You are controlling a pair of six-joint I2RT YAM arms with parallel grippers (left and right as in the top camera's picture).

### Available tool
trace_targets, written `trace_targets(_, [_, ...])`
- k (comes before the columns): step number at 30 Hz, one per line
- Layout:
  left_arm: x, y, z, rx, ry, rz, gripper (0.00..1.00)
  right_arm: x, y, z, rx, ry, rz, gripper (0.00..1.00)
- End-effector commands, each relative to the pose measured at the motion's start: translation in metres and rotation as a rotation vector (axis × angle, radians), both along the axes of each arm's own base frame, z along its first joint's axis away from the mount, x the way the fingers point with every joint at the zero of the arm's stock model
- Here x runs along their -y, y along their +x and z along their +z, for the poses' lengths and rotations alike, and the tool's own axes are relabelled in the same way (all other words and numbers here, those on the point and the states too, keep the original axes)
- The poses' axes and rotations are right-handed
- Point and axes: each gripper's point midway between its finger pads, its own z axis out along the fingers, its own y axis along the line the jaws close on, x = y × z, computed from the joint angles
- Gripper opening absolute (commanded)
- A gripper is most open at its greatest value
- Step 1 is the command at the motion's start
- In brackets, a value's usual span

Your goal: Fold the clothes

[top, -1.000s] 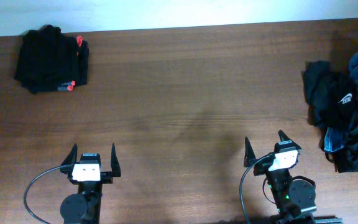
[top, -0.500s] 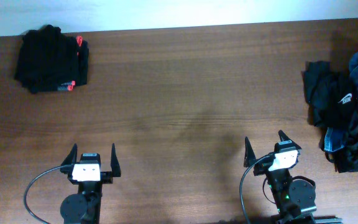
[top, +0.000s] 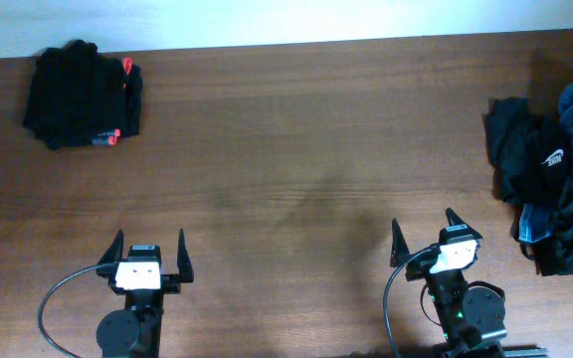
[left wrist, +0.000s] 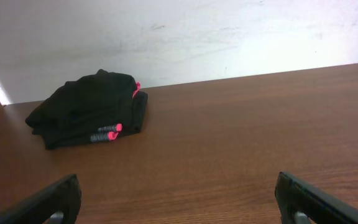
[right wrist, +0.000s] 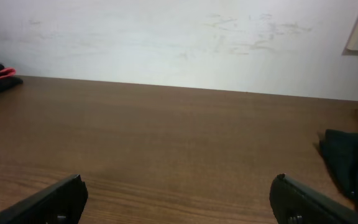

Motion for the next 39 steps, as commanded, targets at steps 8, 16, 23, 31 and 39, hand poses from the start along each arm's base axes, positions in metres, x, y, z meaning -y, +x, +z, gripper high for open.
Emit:
trace_targets(8, [0.000,0.000,-0.001,0.004,-0.004,0.005,1.00,-0.001,-0.005,0.039,0.084,0.047,0.009,0.99])
trace_targets(16, [0.000,0.000,-0.001,0.004,-0.004,0.005,0.99,0.035,-0.034,0.154,0.195,0.126,-0.169,0.99])
trace_targets(23, [0.000,0.000,-0.001,0.004,-0.004,0.005,0.99,0.061,-0.040,0.216,0.008,0.058,-0.327,0.99])
trace_targets(31, [0.000,0.000,-0.001,0.004,-0.004,0.005,0.99,0.072,-0.043,0.270,-0.133,-0.049,-0.390,0.99])
trace_targets(39, [0.000,0.000,-0.001,0.004,-0.004,0.005,0.99,0.074,-0.054,0.256,-0.230,-0.076,-0.390,0.99])
